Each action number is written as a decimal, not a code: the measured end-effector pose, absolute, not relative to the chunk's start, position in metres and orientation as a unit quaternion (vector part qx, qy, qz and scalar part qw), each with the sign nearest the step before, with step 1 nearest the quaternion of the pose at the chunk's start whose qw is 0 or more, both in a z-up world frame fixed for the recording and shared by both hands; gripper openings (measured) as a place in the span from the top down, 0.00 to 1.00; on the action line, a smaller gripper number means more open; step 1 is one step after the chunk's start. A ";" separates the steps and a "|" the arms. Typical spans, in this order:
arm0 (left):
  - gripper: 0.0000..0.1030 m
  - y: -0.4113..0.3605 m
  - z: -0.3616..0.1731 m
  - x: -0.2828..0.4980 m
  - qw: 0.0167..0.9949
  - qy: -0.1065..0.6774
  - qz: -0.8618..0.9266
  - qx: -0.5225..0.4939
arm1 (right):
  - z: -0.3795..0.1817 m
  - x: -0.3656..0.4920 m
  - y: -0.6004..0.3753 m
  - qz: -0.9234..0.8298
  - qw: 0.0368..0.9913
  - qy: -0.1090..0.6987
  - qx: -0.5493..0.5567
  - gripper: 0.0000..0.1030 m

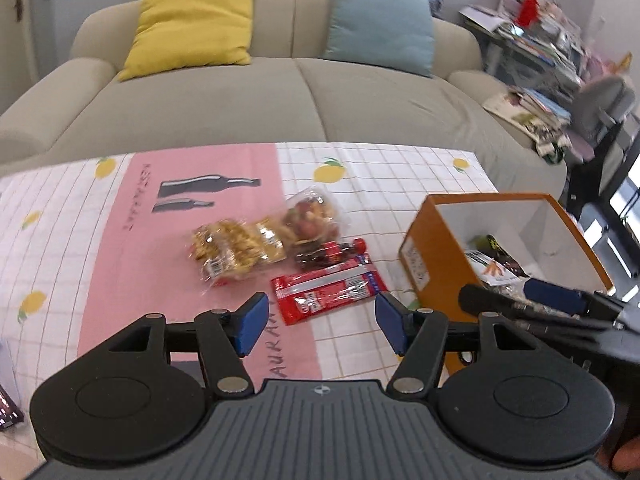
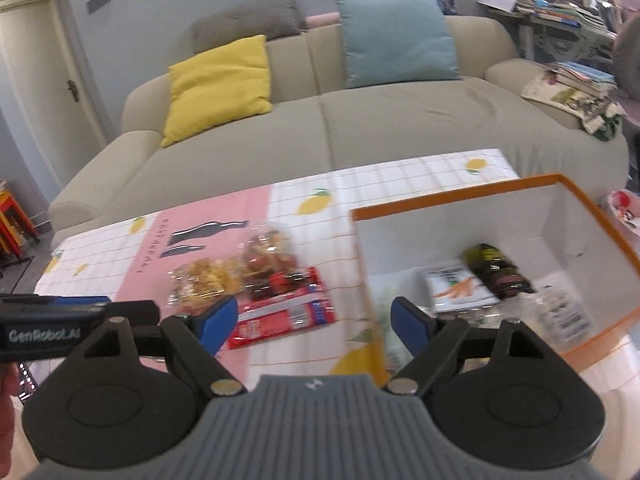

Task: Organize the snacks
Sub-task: 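Withdraw both open grippers from the box back over the snacks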

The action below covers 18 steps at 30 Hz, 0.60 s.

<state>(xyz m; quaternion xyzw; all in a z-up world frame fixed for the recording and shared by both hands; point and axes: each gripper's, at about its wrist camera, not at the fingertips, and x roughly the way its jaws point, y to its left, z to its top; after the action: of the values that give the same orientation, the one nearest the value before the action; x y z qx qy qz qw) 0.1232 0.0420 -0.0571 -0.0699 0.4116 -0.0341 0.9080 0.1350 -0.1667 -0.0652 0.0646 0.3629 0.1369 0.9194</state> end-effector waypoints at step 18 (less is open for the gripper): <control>0.28 0.095 -0.113 0.131 0.897 0.428 0.022 -0.108 | -0.114 0.147 -0.104 0.158 0.918 0.361 -0.050 0.21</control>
<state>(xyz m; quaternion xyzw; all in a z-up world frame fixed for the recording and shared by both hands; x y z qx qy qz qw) 0.1307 0.0946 -0.1133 -0.1077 0.4283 0.0221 0.8969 0.1473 -0.1037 -0.1140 -0.0504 0.3614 0.1575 0.9176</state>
